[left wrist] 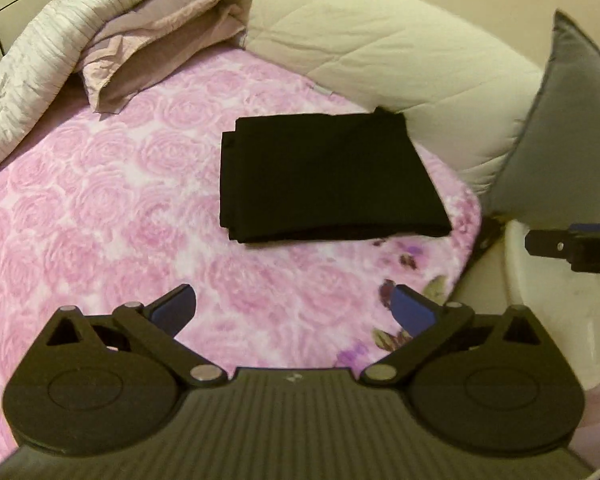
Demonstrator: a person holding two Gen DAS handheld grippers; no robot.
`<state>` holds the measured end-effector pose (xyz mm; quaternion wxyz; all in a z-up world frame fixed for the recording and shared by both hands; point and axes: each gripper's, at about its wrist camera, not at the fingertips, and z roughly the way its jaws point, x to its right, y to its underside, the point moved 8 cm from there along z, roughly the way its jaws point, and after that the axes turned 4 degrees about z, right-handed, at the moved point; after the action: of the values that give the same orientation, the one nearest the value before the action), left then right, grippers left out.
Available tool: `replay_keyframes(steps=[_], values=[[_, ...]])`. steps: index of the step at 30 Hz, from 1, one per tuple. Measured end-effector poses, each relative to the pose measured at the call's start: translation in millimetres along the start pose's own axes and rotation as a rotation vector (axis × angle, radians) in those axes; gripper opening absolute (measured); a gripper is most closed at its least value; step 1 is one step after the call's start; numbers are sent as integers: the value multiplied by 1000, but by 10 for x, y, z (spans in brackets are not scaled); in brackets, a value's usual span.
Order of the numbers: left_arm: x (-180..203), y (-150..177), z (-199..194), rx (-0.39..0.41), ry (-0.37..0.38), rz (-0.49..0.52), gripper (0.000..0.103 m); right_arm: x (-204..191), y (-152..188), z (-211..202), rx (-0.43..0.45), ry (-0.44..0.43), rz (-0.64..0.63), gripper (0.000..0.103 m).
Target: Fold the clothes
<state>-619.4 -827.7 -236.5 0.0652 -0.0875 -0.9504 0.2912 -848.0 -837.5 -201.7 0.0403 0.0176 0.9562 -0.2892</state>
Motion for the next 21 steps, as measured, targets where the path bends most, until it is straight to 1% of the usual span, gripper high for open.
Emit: replay_keyframes(steps=[3, 6, 9, 16, 21], values=[[-29, 75, -288, 37, -15, -10, 102, -111, 87, -257, 18, 21, 9, 77], [-25, 125, -516, 56, -5, -18, 102, -212, 152, -468, 29, 36, 6, 77], [-24, 190, -662, 54, -3, -33, 102, -309, 212, -662, 39, 45, 4, 77], [9, 247, -841, 59, -32, -46, 101, -439, 191, -854, 64, 10, -32, 77], [59, 177, -883, 57, -70, -90, 100, -334, 122, -896, 73, -9, -36, 77]])
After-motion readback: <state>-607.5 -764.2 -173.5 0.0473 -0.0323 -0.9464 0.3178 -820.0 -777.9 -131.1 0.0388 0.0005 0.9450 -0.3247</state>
